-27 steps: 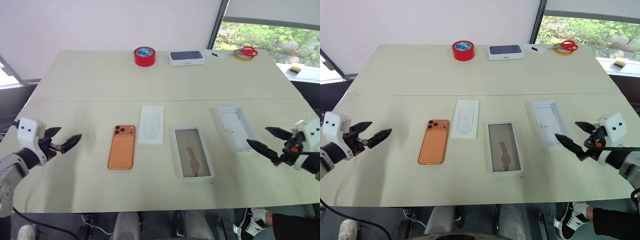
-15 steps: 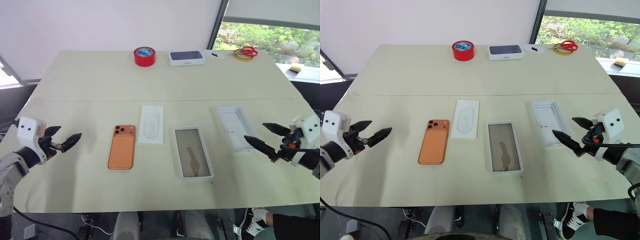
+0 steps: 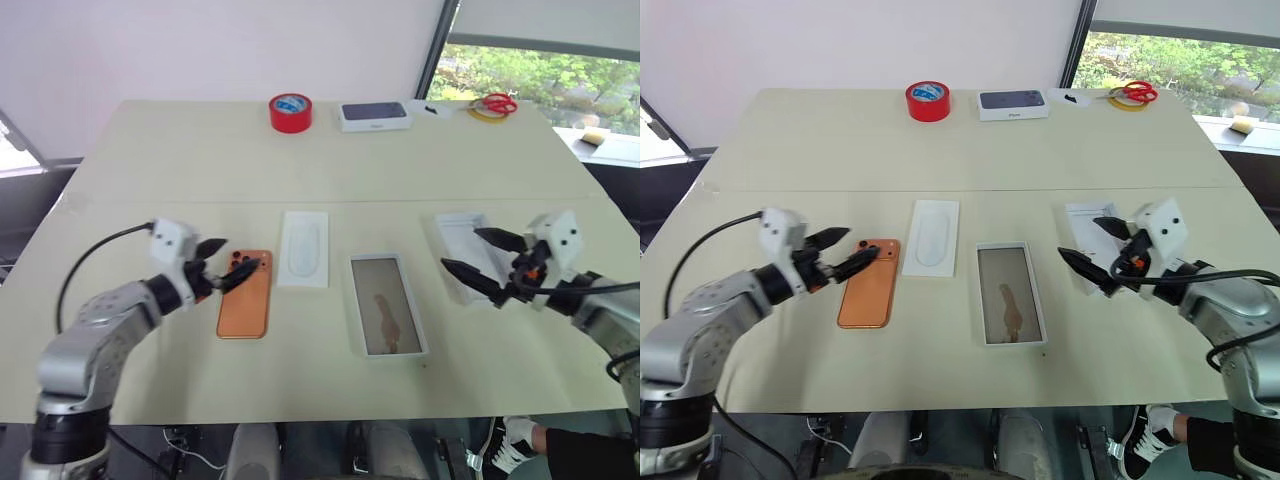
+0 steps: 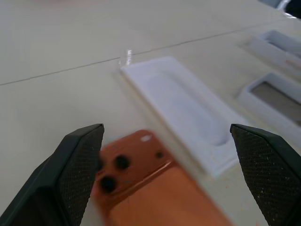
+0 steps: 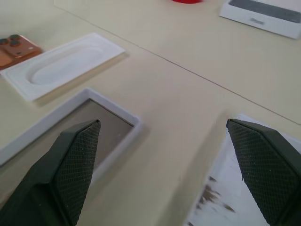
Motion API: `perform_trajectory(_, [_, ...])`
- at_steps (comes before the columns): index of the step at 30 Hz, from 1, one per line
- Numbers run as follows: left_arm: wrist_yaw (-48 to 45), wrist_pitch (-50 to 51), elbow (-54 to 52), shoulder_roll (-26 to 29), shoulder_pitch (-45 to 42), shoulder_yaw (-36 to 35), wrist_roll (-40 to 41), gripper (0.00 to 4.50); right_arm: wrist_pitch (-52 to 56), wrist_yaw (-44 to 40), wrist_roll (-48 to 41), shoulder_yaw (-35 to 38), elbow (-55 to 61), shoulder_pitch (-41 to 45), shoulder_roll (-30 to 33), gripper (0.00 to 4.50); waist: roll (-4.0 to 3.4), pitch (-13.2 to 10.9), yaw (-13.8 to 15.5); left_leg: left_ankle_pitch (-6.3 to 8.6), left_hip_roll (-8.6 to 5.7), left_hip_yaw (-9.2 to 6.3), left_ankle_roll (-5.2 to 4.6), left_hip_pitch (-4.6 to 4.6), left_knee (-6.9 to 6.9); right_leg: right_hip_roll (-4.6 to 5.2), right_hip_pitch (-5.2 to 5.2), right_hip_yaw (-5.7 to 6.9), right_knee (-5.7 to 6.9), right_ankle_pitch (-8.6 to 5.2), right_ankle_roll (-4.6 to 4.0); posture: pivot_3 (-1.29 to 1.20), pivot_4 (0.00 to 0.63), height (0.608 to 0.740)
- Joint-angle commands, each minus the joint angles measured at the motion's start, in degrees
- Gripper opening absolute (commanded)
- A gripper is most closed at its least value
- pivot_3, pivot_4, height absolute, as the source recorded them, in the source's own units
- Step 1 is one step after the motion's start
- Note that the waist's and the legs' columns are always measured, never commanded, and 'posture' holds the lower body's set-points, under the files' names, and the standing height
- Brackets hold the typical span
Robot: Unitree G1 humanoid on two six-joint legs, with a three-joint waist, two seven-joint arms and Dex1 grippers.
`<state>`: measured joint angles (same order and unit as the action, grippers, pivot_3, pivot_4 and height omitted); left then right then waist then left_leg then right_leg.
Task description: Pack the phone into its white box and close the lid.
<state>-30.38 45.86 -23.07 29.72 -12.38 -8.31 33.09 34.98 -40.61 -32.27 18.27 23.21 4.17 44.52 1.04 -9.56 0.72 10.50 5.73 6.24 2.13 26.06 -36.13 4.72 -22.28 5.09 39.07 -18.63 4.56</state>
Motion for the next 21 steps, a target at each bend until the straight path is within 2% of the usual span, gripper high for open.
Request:
perform_trajectory(1, [7.87,6.41,1.69,-3.39,-5.75,2.31,-1.38,4.5,-0.57,1.1,0.19,-0.19,2.2,1.35,-0.42,4.48,0.0,0.0,-0.01,0.0,0.0,-0.01,0.0,0.0,-0.02,-0.02,0.0,0.0,0.01,0.0,0.0,0.0,0.15,0.73])
perform_trajectory(4, [16.71,13.53,5.81,-10.26,-12.72,-0.58,-0.21,4.5,-0.54,1.77,0.44,-0.83,3.05,1.27,-0.66,4.48,0.05,-0.03,0.07,-0.01,0.0,-0.03,0.0,0.0,-0.06,-0.02,0.03,0.01,0.03,0.0,0.01,0.0,0.15,0.73])
perform_trajectory(6, [19.39,17.44,6.81,-13.04,-15.53,-1.98,0.99,4.5,-0.53,1.92,0.4,-0.97,3.7,0.93,-0.63,4.48,0.07,-0.04,0.03,0.0,-0.02,-0.03,-0.01,0.01,-0.07,0.0,0.03,0.01,0.03,0.0,0.02,0.0,0.15,0.73])
perform_trajectory(13, [25.45,29.48,11.45,-16.11,-23.2,0.01,-1.67,4.5,0.27,1.85,0.06,-1.54,7.59,-0.5,0.2,4.48,0.06,-0.04,0.01,-0.02,-0.02,-0.05,0.02,0.01,-0.06,-0.03,0.01,0.01,0.05,0.0,0.02,0.0,0.15,0.73])
perform_trajectory(21, [25.98,34.7,19.34,-20.28,-28.38,-3.87,-1.79,4.5,0.37,1.22,0.01,-0.89,8.11,-0.7,0.58,4.48,0.07,-0.04,0.03,-0.02,-0.03,-0.04,0.02,0.01,-0.07,-0.02,0.02,0.01,0.05,0.0,0.02,0.0,0.15,0.73])
